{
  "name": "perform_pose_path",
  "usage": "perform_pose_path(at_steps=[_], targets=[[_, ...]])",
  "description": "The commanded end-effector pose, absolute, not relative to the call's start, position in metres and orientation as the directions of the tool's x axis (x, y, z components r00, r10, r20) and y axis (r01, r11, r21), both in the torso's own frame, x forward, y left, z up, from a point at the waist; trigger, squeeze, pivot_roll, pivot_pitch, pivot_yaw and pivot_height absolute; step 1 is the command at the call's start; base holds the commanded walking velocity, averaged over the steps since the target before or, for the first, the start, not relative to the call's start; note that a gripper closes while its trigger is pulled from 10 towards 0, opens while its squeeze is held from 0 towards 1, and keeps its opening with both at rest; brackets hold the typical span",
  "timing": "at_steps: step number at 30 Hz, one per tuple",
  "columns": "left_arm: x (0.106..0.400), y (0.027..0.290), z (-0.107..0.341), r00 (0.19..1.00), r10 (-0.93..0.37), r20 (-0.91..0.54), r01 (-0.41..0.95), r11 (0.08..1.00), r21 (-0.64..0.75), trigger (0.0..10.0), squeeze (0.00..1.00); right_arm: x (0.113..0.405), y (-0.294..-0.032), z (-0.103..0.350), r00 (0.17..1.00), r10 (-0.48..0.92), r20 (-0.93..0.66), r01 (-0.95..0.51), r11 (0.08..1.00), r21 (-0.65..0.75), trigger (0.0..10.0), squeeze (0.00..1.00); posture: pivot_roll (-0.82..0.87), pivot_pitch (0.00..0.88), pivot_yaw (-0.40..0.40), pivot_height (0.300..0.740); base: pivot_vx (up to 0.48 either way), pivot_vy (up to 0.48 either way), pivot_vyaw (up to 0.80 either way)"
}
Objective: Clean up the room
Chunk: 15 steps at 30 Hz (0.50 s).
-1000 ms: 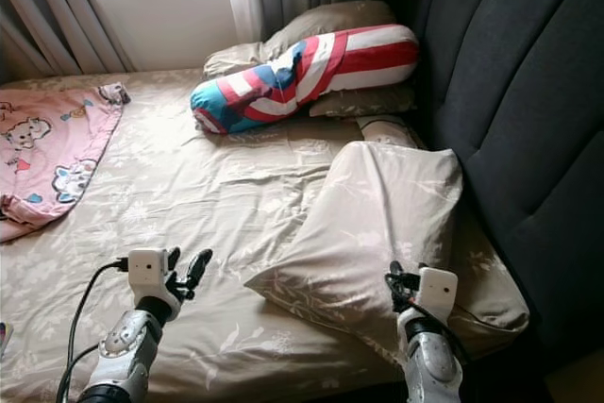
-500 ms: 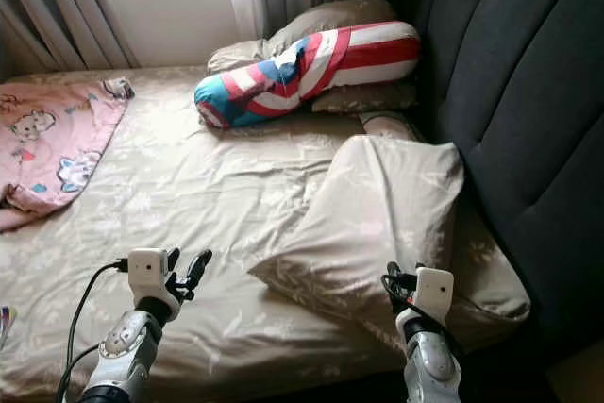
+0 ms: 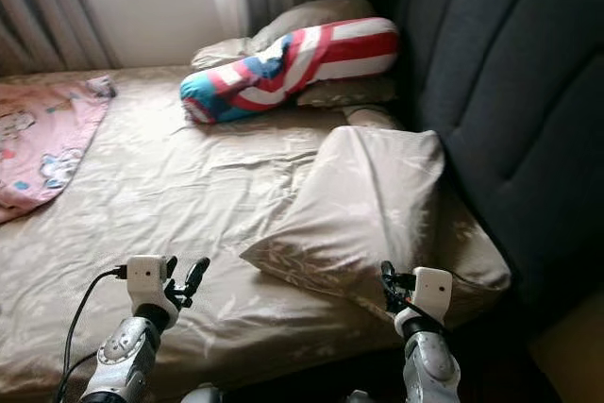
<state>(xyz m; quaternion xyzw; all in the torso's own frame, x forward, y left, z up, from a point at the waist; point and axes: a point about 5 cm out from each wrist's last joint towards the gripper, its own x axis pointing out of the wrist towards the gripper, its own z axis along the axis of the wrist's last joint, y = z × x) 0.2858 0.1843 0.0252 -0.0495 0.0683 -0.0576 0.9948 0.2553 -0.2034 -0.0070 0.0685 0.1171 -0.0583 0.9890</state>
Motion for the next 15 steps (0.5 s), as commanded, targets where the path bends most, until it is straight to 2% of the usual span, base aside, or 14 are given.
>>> perform_pose_path(at_steps=[1,15], targets=[[0.2831,0.1864,0.0235,0.983,-0.120,-0.138,0.107,0.990,-0.096,10.0,0.00,0.2635,-0.2018,-0.0010,0.970,-0.094,-0.224,0.123,0.985,0.120,10.0,0.00,0.02,0.000,-0.020,0.660,0.000,0.000,0.00],[0.2840,0.1849,0.0253,0.982,-0.131,-0.135,0.118,0.988,-0.099,10.0,0.00,0.2649,-0.2061,0.0001,0.967,-0.118,-0.226,0.147,0.983,0.114,10.0,0.00,0.03,0.000,-0.020,0.660,0.000,0.000,0.00]])
